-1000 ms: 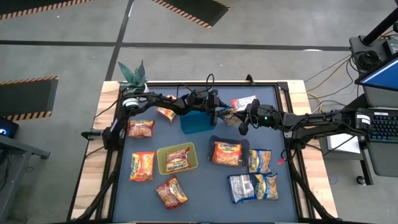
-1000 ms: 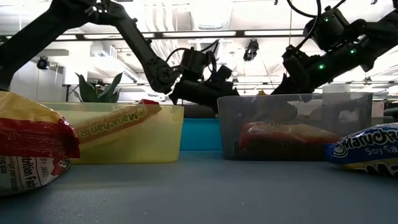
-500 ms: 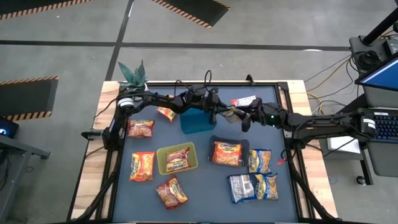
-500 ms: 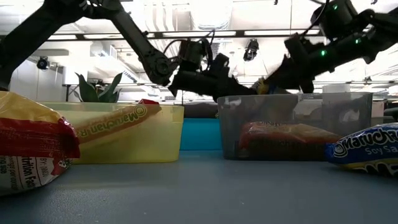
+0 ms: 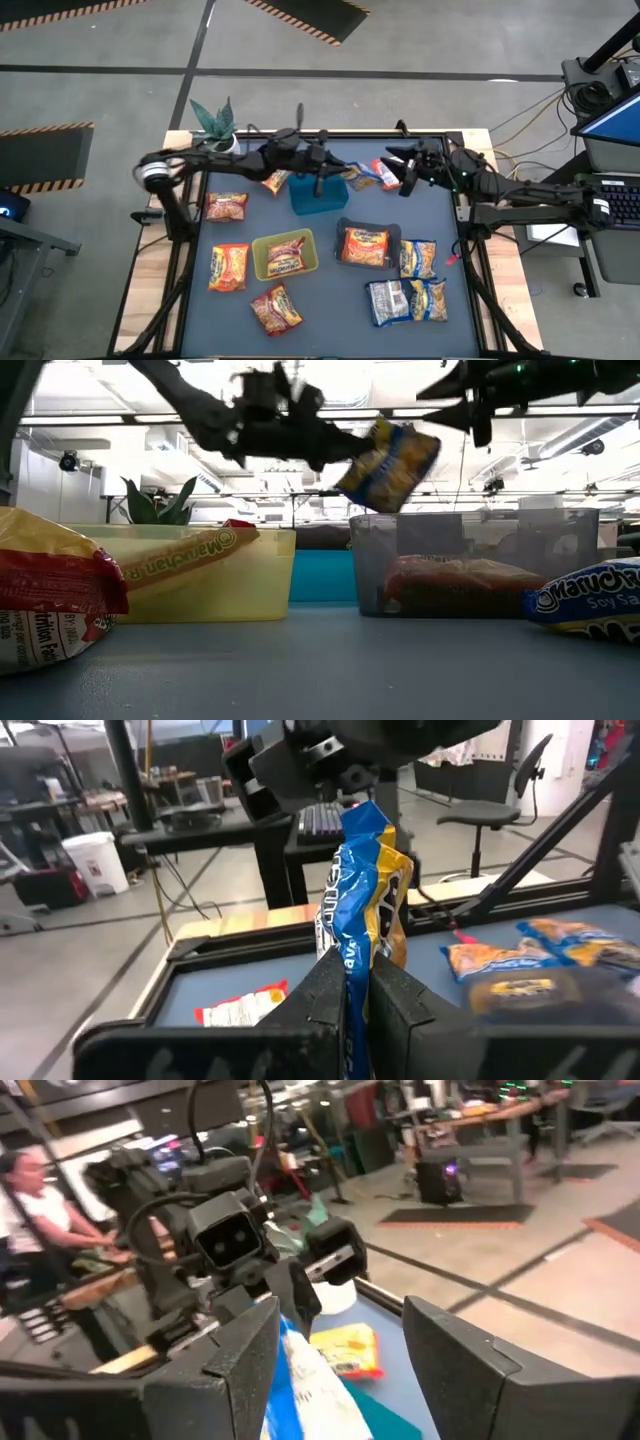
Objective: Sort Maruchan noodles
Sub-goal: Put the blue noodle pack into the blue bin
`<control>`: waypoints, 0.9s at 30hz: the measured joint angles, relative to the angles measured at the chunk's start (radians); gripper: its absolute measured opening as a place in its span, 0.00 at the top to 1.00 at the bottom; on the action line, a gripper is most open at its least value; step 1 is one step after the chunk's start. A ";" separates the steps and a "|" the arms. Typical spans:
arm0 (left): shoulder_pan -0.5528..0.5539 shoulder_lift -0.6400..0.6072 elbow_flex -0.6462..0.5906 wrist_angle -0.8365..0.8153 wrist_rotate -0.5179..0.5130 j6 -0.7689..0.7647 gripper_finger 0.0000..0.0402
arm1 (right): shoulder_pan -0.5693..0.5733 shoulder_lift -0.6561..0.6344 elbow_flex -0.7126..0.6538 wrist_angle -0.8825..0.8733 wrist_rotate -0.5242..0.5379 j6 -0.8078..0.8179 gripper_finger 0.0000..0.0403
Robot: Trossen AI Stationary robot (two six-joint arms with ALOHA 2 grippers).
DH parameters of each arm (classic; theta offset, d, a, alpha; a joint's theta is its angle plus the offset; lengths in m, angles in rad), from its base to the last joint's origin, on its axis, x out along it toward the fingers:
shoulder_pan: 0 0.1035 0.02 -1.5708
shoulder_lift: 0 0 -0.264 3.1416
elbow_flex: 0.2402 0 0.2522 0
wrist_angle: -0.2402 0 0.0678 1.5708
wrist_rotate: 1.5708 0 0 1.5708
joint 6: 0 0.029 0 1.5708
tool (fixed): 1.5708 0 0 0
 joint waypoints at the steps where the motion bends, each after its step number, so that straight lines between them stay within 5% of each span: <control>1: 0.001 -0.039 -0.033 -0.001 -0.006 0.000 0.99 | 0.000 0.003 0.007 0.002 -0.013 -0.009 0.50; 13: 0.002 -0.359 -0.405 0.018 -0.265 0.108 0.97 | 0.000 0.176 -0.006 0.028 -0.029 0.026 0.50; 17: 0.002 -0.376 -0.477 0.143 -0.270 0.047 0.98 | 0.000 0.302 -0.007 0.107 -0.091 0.019 0.50; 21: 0.002 -0.377 -0.507 0.203 -0.270 0.033 0.98 | 0.001 0.425 -0.007 0.266 -0.281 -0.047 0.50; 27: 0.002 -0.377 -0.493 0.211 -0.210 -0.011 0.98 | -0.001 0.553 -0.005 0.445 -0.279 -0.105 0.50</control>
